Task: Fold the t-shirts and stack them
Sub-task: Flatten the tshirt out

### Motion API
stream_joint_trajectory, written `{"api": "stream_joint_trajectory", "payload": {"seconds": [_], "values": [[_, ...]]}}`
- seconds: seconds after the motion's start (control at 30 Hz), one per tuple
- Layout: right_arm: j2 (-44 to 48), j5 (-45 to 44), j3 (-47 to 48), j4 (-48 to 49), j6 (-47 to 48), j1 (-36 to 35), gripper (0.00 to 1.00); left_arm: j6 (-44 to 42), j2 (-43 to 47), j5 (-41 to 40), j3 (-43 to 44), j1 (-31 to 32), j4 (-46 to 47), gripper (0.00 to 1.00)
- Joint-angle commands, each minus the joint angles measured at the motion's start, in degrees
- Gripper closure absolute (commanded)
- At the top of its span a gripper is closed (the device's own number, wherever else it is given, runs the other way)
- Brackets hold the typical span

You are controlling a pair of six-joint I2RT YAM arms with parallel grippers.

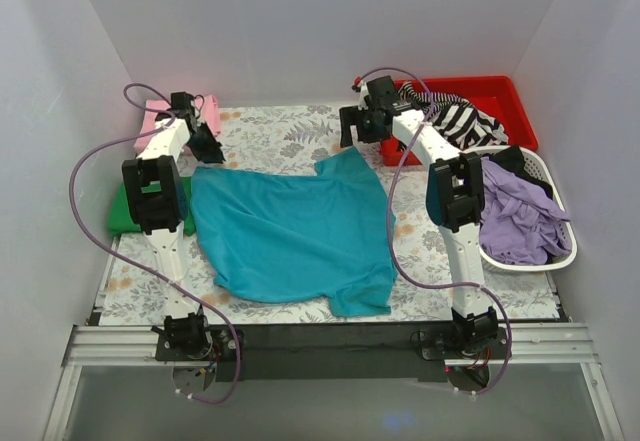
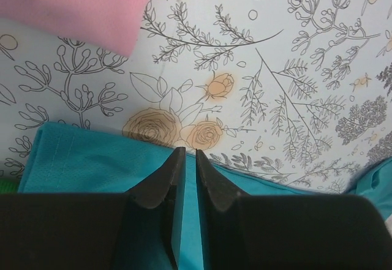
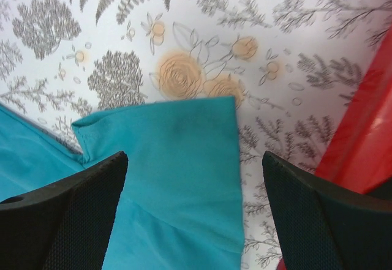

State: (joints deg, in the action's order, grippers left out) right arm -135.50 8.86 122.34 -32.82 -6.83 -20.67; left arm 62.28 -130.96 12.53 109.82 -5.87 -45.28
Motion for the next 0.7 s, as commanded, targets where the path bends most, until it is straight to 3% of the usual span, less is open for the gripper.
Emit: {"api": "stream_joint_trajectory", "payload": {"seconds": [0.0,0.1,0.23,0.67], "values": [[-0.7,0.4,-1.3,-2.0,1.6,-0.2,0.05,-1.5,2.3,-1.1,-1.6,-1.0,-0.1,0.88],[-1.8,-0.9,-1.1,-2.2,2.2,-0.2,0.04,-1.7,1.9,-1.2,-2.2,-1.6,-0.7,0.88],[-3.4,-2.4,-1.1,-2.4,2.3,-0.3,0.04,-2.1,1.3,-1.3,-2.2,-1.8,-0.9,0.78],[-6.2,-1.7,0.5,-3.5,2.3,-0.3,0.05,-2.4,0.6,-3.0,-0.2,-2.0,-4.0,0.62]]}}
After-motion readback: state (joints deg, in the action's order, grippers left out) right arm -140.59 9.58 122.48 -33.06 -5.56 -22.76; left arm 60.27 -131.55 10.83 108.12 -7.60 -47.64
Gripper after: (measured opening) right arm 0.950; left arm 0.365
